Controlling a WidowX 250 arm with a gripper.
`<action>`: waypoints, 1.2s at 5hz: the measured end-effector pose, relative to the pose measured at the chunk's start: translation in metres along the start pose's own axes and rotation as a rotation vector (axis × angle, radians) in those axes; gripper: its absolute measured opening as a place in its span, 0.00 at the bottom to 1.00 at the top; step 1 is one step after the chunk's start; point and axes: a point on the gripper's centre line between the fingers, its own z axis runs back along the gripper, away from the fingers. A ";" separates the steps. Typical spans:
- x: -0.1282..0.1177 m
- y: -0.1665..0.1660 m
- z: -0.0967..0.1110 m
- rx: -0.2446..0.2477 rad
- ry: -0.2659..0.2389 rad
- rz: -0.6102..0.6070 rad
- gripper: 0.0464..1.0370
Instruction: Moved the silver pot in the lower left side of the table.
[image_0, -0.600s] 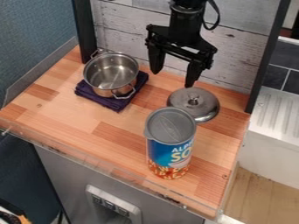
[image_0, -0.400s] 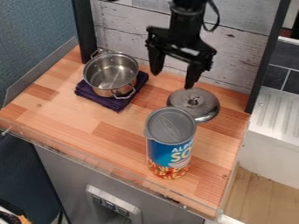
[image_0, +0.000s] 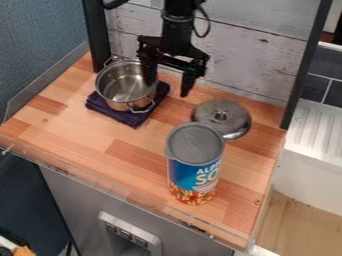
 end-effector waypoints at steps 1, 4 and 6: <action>0.012 0.015 -0.003 0.023 -0.026 0.038 0.96; 0.023 0.026 -0.038 0.037 0.007 0.065 0.39; 0.012 0.024 -0.009 0.040 -0.044 0.065 0.04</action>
